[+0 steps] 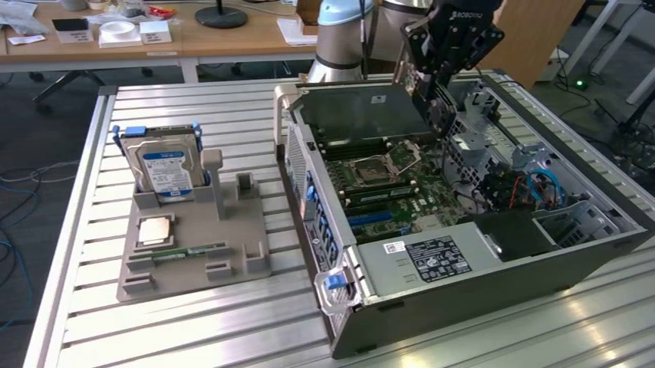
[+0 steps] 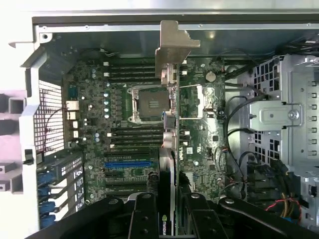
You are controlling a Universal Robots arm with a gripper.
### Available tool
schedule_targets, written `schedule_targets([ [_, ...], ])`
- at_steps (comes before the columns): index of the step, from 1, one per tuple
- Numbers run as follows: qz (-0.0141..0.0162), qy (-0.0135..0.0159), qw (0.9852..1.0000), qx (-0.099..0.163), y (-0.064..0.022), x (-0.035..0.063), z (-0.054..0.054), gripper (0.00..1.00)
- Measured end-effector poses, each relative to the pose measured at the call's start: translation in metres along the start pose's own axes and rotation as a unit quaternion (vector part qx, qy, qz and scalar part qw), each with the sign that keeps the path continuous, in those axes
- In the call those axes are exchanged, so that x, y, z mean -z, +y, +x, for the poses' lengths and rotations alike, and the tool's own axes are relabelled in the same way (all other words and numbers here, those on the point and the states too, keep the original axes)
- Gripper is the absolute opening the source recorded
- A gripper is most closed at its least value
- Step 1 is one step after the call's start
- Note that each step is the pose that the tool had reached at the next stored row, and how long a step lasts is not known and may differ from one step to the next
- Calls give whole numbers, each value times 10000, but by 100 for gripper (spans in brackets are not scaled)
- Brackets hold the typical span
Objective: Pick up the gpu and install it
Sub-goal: 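Pick up the gpu and move the gpu toward the slot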
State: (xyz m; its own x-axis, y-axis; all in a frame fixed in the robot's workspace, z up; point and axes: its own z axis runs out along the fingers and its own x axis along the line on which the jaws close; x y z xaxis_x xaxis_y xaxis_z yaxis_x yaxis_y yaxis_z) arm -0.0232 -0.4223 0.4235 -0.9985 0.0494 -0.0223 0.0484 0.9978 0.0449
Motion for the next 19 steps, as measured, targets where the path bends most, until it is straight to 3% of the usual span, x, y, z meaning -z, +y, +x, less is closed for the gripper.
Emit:
schedule_targets([
  [19, 0, 0, 10000, 1, 54, -12, -467, 26],
])
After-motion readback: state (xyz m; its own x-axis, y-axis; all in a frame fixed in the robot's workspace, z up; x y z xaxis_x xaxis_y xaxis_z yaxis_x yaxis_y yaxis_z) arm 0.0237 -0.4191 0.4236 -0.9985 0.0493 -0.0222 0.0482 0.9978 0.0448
